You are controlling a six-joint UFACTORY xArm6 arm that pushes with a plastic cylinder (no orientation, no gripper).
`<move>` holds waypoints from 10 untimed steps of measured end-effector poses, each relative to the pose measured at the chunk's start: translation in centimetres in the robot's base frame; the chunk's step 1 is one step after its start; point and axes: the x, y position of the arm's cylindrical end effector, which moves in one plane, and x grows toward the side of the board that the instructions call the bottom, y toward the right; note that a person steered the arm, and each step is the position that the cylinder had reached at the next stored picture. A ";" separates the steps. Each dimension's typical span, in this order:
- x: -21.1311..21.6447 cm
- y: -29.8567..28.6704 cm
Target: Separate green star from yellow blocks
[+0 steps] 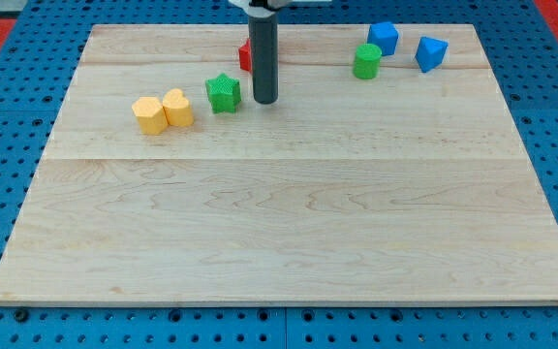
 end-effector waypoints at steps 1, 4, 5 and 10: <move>-3.5 -7.1; -1.2 -16.5; -3.9 -17.3; -9.2 -14.9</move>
